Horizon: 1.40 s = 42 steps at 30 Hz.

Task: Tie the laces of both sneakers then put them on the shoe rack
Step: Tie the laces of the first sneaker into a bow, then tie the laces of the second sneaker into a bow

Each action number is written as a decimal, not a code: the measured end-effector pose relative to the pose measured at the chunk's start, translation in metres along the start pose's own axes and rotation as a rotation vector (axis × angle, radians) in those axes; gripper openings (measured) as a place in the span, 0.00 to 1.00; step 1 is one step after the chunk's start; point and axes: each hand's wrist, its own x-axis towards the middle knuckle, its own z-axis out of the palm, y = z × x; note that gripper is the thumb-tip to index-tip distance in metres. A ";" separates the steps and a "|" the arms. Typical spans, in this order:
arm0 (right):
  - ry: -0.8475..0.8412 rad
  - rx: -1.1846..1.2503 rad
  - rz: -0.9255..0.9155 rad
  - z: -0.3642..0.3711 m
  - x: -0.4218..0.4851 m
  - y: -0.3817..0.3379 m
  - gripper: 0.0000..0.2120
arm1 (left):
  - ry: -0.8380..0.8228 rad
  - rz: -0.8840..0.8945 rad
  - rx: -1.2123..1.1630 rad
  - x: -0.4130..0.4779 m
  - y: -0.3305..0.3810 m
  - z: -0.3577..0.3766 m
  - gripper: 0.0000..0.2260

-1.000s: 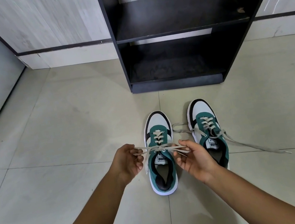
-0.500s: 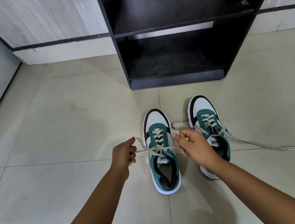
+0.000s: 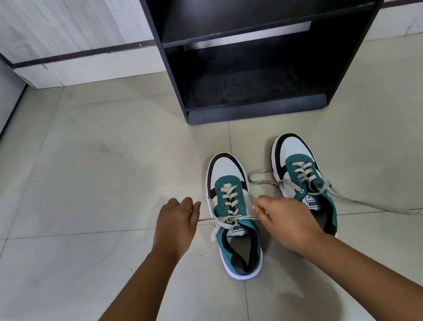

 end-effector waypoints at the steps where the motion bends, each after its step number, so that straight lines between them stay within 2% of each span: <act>1: 0.001 -0.001 -0.003 -0.001 -0.001 0.001 0.11 | -0.001 -0.013 -0.029 0.001 0.000 0.001 0.20; 6: -0.024 -0.023 0.012 0.000 -0.005 -0.001 0.12 | -0.088 -0.137 -0.119 0.003 0.004 0.003 0.18; 8: -0.081 0.039 0.079 0.004 -0.003 -0.001 0.15 | -0.126 -0.284 -0.206 0.003 0.013 0.004 0.19; 9: -0.120 0.144 0.138 0.005 -0.002 0.000 0.17 | -0.125 -0.427 -0.334 0.003 0.020 0.003 0.19; 12: -0.173 0.685 0.362 0.003 0.005 0.003 0.19 | -0.111 -1.022 -1.038 -0.001 0.030 -0.005 0.15; 13: -0.158 0.840 0.417 0.001 0.005 0.002 0.16 | -0.122 -1.161 -1.235 -0.005 0.031 -0.008 0.13; 15: -0.096 1.048 0.489 -0.003 0.000 -0.002 0.13 | -0.125 -1.302 -1.408 -0.016 0.032 -0.014 0.14; 16: -0.045 1.047 0.493 -0.002 -0.004 -0.003 0.17 | -0.127 -1.310 -1.425 -0.021 0.034 -0.017 0.17; 19: -0.022 0.698 0.413 0.000 -0.014 -0.003 0.33 | -0.260 -1.151 -1.246 -0.029 0.052 -0.028 0.29; 22: -0.193 0.573 0.383 0.008 -0.019 -0.008 0.41 | -0.425 -0.993 -1.022 -0.029 0.073 -0.030 0.36; 24: -0.291 0.604 0.449 0.015 -0.018 -0.013 0.39 | -0.473 -0.916 -0.916 -0.029 0.079 -0.024 0.38; 26: -0.312 0.645 0.482 0.018 -0.017 -0.012 0.34 | -0.494 -0.872 -0.912 -0.028 0.081 -0.022 0.34; 30: -0.290 0.904 0.550 0.019 -0.015 -0.010 0.25 | -0.466 -0.830 -0.905 -0.028 0.076 -0.018 0.20; 32: -0.274 0.934 0.551 0.021 -0.014 -0.012 0.24 | -0.422 -0.781 -0.796 -0.028 0.075 -0.018 0.17; 35: -0.282 0.999 0.511 0.018 -0.005 -0.021 0.23 | -0.338 -0.659 -0.509 -0.017 0.068 -0.025 0.14; 38: -0.314 1.077 0.424 0.013 0.012 -0.037 0.26 | -0.266 -0.606 -0.307 0.007 0.051 -0.036 0.12; 42: -0.402 1.056 0.367 0.013 0.030 -0.050 0.32 | -0.350 -0.577 -0.264 0.022 0.035 -0.040 0.17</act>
